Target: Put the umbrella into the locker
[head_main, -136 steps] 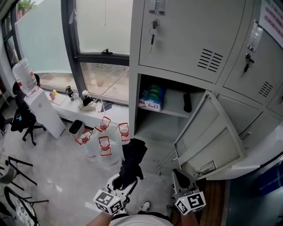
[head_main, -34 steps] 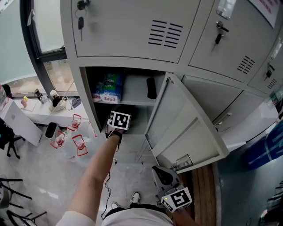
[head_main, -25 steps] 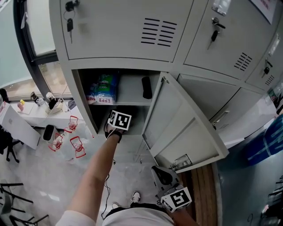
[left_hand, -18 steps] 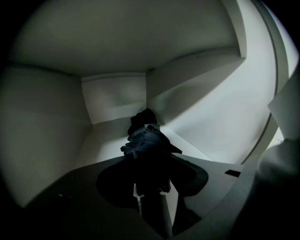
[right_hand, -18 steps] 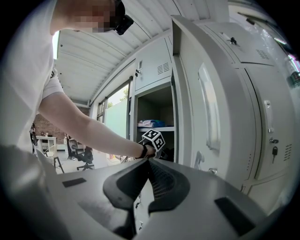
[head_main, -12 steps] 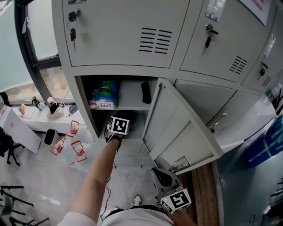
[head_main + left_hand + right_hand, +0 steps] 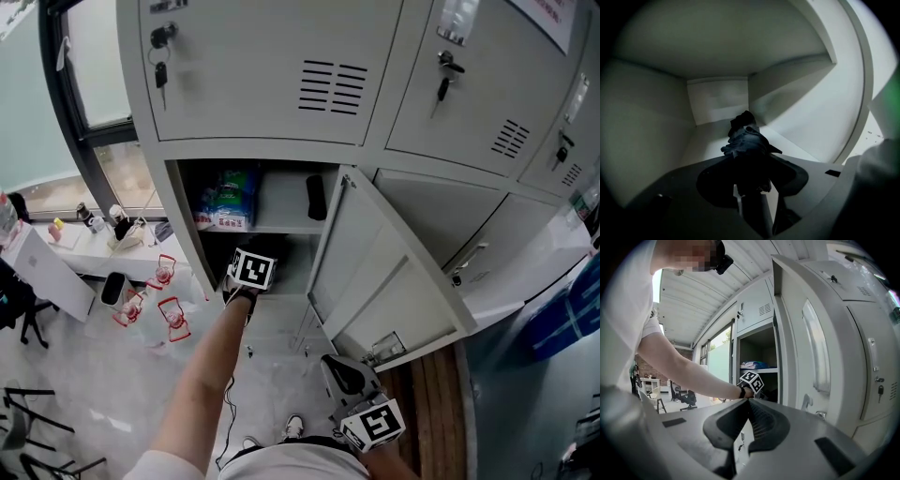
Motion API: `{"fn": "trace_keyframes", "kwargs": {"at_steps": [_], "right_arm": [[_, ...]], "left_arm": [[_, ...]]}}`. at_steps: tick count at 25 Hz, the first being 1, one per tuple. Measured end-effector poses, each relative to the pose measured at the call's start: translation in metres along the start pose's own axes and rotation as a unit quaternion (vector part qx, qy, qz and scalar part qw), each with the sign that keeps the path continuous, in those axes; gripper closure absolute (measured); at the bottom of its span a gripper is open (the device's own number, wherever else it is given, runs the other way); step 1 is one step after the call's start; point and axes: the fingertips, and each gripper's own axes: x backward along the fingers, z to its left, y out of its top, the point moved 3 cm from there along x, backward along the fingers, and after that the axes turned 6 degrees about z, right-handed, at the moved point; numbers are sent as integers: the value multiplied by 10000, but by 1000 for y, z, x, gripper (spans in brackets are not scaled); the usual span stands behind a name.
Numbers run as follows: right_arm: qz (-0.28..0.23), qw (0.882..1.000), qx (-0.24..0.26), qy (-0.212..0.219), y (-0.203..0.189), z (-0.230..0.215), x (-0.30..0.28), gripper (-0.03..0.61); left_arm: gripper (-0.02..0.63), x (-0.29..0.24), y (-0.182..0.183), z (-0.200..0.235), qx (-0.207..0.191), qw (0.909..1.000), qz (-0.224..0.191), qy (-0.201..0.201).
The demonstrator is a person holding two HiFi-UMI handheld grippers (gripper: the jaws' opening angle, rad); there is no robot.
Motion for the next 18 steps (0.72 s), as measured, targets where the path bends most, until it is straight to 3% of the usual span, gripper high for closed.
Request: {"fn": "trace_keyframes", "kwargs": {"at_steps": [4, 9, 18], "right_arm": [[0, 10000, -57, -18, -4, 0, 3, 560], [-24, 10000, -79, -41, -5, 1, 10, 560], [-21, 9999, -100, 6, -10, 14, 20, 560]], "left_arm": [[394, 1, -1, -2, 16, 10000, 0, -85], [318, 0, -9, 1, 45, 9999, -36, -85], [313, 16, -16, -5, -156, 9997, -61, -162]]}}
